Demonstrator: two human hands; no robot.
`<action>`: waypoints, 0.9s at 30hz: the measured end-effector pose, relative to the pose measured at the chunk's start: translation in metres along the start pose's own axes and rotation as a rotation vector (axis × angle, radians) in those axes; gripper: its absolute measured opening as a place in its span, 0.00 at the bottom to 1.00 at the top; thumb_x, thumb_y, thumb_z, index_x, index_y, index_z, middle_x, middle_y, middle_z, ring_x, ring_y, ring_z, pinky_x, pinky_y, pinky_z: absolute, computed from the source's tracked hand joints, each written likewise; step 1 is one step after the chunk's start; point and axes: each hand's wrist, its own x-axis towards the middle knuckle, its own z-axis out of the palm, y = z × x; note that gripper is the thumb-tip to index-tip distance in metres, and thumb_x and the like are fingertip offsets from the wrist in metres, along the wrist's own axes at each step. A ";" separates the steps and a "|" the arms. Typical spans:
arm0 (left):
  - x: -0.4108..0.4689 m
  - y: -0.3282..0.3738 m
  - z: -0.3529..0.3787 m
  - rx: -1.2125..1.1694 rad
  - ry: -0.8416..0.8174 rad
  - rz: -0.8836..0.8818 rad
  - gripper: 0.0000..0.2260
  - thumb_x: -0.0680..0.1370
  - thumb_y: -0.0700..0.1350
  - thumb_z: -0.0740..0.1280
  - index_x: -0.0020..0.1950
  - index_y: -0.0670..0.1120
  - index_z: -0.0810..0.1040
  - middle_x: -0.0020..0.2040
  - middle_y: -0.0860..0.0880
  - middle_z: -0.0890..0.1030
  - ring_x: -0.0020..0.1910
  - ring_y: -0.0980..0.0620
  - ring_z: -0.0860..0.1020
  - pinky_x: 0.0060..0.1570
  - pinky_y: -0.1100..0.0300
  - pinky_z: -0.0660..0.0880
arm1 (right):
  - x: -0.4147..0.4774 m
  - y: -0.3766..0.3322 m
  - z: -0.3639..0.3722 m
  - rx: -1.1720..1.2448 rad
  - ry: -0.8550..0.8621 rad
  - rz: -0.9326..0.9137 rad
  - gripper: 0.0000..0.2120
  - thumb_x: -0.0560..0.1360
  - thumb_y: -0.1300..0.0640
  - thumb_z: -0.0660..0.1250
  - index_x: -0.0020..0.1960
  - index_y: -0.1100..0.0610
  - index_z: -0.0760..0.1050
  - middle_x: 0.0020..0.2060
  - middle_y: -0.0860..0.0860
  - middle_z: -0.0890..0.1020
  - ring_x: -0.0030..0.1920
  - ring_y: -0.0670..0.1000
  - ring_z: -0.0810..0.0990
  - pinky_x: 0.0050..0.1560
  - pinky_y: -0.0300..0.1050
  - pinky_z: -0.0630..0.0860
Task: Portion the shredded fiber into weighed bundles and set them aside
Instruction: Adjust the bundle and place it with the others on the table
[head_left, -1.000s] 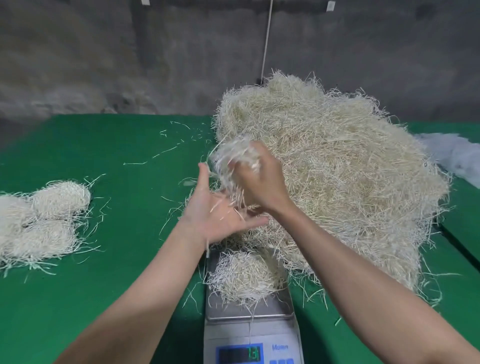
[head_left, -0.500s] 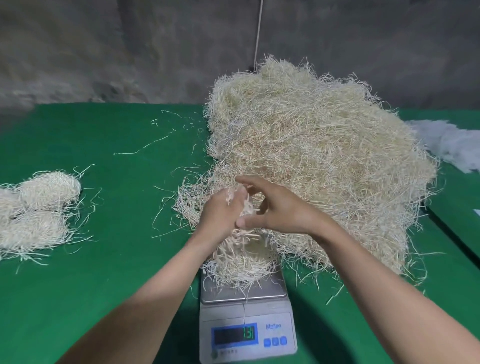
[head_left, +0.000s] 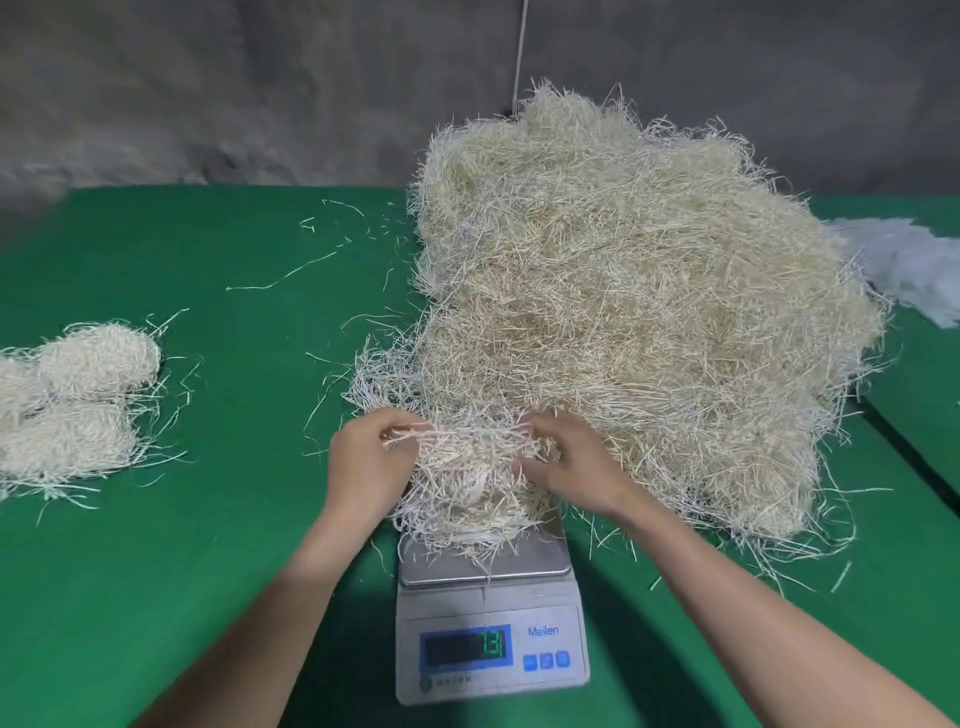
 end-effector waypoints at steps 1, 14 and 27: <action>-0.002 -0.005 0.002 0.064 -0.033 0.001 0.15 0.74 0.34 0.67 0.42 0.57 0.79 0.44 0.55 0.81 0.25 0.61 0.70 0.24 0.72 0.65 | 0.000 0.003 0.004 -0.074 0.020 -0.002 0.17 0.75 0.54 0.68 0.63 0.54 0.74 0.59 0.51 0.74 0.61 0.49 0.68 0.64 0.42 0.60; -0.001 -0.014 -0.009 -0.616 -0.428 -0.264 0.35 0.58 0.58 0.74 0.64 0.63 0.68 0.65 0.59 0.74 0.62 0.66 0.69 0.66 0.59 0.53 | 0.002 -0.003 -0.016 0.262 -0.083 -0.005 0.34 0.69 0.58 0.71 0.66 0.33 0.60 0.76 0.43 0.51 0.75 0.48 0.50 0.74 0.62 0.52; 0.000 -0.011 -0.014 -0.564 -0.422 -0.191 0.16 0.67 0.59 0.66 0.55 0.64 0.79 0.65 0.61 0.75 0.71 0.58 0.63 0.74 0.47 0.48 | 0.000 -0.007 -0.021 0.191 -0.138 -0.070 0.27 0.66 0.48 0.64 0.62 0.31 0.63 0.74 0.41 0.58 0.73 0.43 0.55 0.69 0.50 0.50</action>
